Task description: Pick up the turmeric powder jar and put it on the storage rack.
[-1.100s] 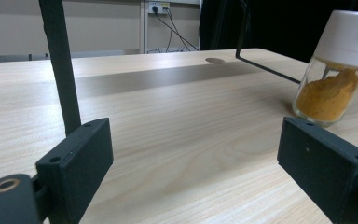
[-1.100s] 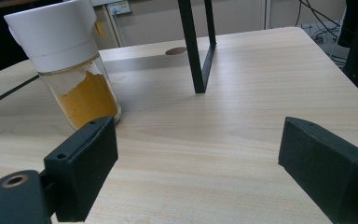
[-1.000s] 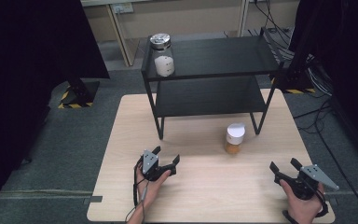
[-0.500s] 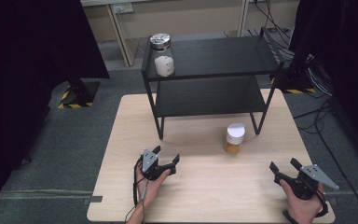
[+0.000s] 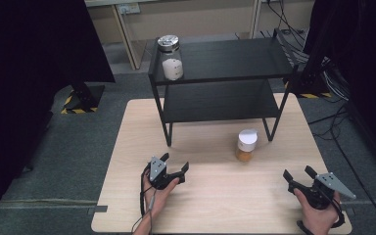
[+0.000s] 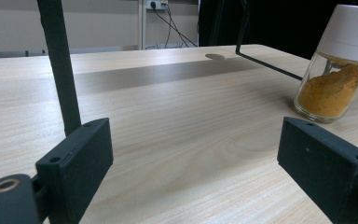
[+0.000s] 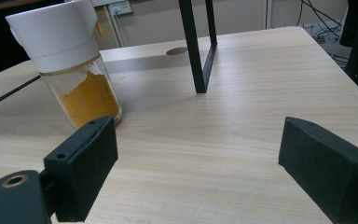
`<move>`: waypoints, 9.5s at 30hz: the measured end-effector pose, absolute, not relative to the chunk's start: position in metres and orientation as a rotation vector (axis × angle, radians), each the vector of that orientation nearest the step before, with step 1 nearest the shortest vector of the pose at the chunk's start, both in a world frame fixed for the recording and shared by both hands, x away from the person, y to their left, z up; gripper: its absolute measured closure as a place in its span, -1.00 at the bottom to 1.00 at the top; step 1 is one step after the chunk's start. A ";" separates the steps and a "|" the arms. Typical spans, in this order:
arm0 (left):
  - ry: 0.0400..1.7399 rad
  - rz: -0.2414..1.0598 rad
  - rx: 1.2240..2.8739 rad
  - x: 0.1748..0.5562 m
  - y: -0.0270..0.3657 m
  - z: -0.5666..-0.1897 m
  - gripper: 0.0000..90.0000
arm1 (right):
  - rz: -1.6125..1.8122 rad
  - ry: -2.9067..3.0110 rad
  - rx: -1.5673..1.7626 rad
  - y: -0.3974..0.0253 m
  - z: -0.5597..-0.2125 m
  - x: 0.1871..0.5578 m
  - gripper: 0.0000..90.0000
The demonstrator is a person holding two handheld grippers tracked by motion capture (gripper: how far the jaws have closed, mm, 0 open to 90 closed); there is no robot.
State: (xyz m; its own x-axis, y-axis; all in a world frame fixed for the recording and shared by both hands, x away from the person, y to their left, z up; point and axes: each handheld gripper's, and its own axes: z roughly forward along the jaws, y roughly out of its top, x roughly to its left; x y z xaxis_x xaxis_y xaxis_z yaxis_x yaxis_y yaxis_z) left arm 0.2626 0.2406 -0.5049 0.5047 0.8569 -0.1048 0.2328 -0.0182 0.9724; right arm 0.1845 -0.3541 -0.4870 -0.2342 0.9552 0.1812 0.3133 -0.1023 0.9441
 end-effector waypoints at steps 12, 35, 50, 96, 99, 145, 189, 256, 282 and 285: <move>0.968 0.660 1.549 0.261 0.240 -0.505 -0.79 | 1.395 1.580 1.422 -0.361 -0.487 0.187 -0.80; 0.973 0.654 1.549 0.262 0.240 -0.505 -0.79 | 1.443 1.661 1.320 -0.342 -0.476 0.198 -0.80; 0.964 0.660 1.553 0.262 0.240 -0.505 -0.79 | 1.406 1.754 1.197 -0.296 -0.464 0.232 -0.77; 0.966 0.649 1.550 0.263 0.241 -0.505 -0.79 | 1.278 1.809 1.165 -0.237 -0.465 0.300 -0.32; 0.965 0.648 1.550 0.263 0.241 -0.505 -0.79 | 1.278 1.811 1.181 -0.238 -0.463 0.300 -0.32; 0.963 0.659 1.553 0.262 0.240 -0.505 -0.79 | 1.408 1.611 1.015 -0.267 -0.367 0.240 -0.32; 0.973 0.652 1.553 0.263 0.240 -0.504 -0.79 | 1.424 1.536 0.960 -0.256 -0.287 0.249 -0.32; 0.971 0.651 1.550 0.263 0.240 -0.505 -0.79 | 1.352 1.469 1.056 -0.229 -0.193 0.317 -0.32; 0.970 0.646 1.550 0.263 0.241 -0.505 -0.79 | 1.306 1.495 1.140 -0.229 -0.188 0.348 -0.32; 0.970 0.647 1.550 0.263 0.241 -0.505 -0.79 | 1.313 1.489 1.150 -0.230 -0.188 0.349 -0.32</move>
State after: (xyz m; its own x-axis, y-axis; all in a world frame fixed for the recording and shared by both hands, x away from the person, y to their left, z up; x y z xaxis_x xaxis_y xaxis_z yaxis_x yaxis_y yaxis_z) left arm 0.2632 0.2409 -0.5049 0.5085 0.8548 -0.1040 0.2323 -0.0199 0.9724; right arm 0.3488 -0.2299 -0.1880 -0.2441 0.9697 -0.0102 0.1113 0.0385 0.9930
